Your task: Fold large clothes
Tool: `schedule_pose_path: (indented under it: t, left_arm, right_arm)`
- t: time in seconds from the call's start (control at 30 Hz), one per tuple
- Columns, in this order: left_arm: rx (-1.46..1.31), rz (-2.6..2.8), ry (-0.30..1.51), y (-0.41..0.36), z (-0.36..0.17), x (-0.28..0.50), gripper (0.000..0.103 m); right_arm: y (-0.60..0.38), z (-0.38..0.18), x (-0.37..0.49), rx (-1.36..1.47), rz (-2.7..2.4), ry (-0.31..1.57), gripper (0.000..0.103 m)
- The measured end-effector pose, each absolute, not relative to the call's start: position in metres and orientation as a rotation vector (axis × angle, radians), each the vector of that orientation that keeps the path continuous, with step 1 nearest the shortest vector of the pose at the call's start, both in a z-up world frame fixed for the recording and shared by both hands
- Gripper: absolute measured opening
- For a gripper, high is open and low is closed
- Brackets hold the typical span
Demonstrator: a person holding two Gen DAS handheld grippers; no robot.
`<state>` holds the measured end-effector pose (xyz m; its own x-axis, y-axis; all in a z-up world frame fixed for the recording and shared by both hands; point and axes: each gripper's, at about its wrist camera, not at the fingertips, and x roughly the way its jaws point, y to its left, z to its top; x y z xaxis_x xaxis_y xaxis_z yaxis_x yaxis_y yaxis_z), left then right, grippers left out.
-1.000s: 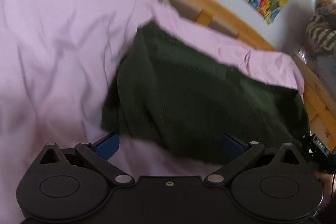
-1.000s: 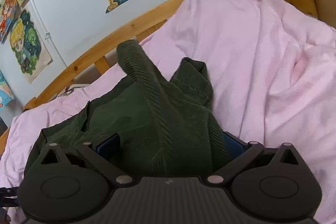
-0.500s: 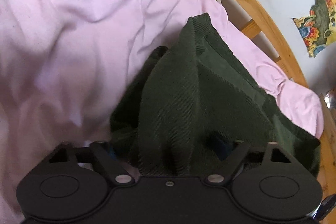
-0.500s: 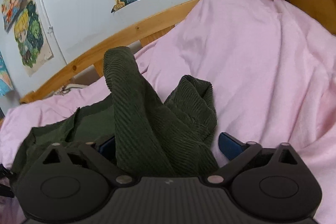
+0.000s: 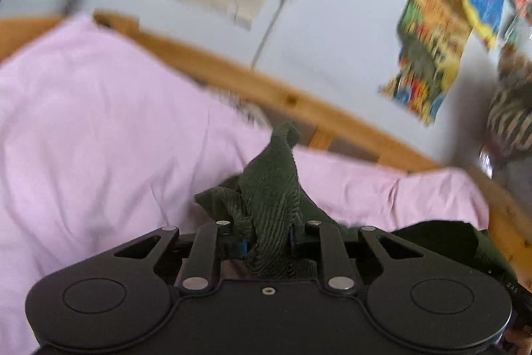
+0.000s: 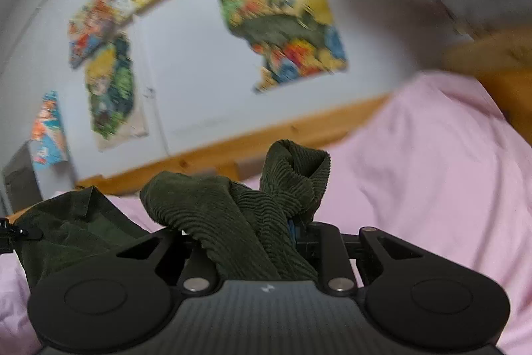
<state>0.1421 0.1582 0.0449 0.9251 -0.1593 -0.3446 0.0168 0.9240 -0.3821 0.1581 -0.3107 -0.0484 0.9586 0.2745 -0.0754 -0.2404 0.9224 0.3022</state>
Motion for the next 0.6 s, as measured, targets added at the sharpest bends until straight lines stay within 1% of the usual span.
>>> schedule_pose_path:
  t: [0.07, 0.13, 0.2, 0.27, 0.3, 0.33, 0.43, 0.47, 0.5, 0.53, 0.57, 0.6]
  left_arm:
    - [-0.356, -0.072, 0.332, 0.166, 0.051, 0.129, 0.022]
    - [-0.353, -0.034, 0.331, 0.177, 0.048, 0.116, 0.022]
    - [-0.366, 0.019, 0.367, 0.185, 0.035, 0.111, 0.022]
    - [-0.429, 0.059, 0.445, 0.195, 0.012, 0.111, 0.022]
    - [-0.463, 0.068, 0.481, 0.198, 0.001, 0.111, 0.022]
    - [-0.486, 0.087, 0.506, 0.199, -0.012, 0.109, 0.023]
    - [-0.518, 0.117, 0.524, 0.203, -0.025, 0.106, 0.025]
    - [-0.520, 0.118, 0.527, 0.204, -0.025, 0.106, 0.026]
    - [-0.516, 0.119, 0.535, 0.204, -0.024, 0.108, 0.027]
    - [-0.511, 0.119, 0.542, 0.205, -0.024, 0.108, 0.029]
    - [-0.513, 0.119, 0.545, 0.204, -0.024, 0.109, 0.031]
    - [-0.520, 0.118, 0.547, 0.205, -0.024, 0.110, 0.032]
  right_arm:
    - [-0.301, -0.042, 0.160, 0.271, 0.300, 0.091, 0.022]
    - [-0.289, -0.046, 0.169, 0.243, 0.337, 0.115, 0.023]
    - [-0.285, -0.059, 0.182, 0.274, 0.363, 0.209, 0.024]
    - [-0.286, -0.076, 0.190, 0.298, 0.338, 0.309, 0.027]
    - [-0.289, -0.085, 0.191, 0.308, 0.307, 0.351, 0.031]
    - [-0.295, -0.093, 0.191, 0.335, 0.274, 0.382, 0.039]
    - [-0.308, -0.098, 0.189, 0.401, 0.231, 0.410, 0.052]
    - [-0.309, -0.095, 0.188, 0.389, 0.223, 0.405, 0.053]
    - [-0.308, -0.091, 0.187, 0.371, 0.219, 0.401, 0.059]
    - [-0.307, -0.088, 0.185, 0.358, 0.212, 0.399, 0.071]
    - [-0.306, -0.084, 0.183, 0.349, 0.203, 0.394, 0.078]
    - [-0.305, -0.081, 0.180, 0.340, 0.192, 0.386, 0.086]
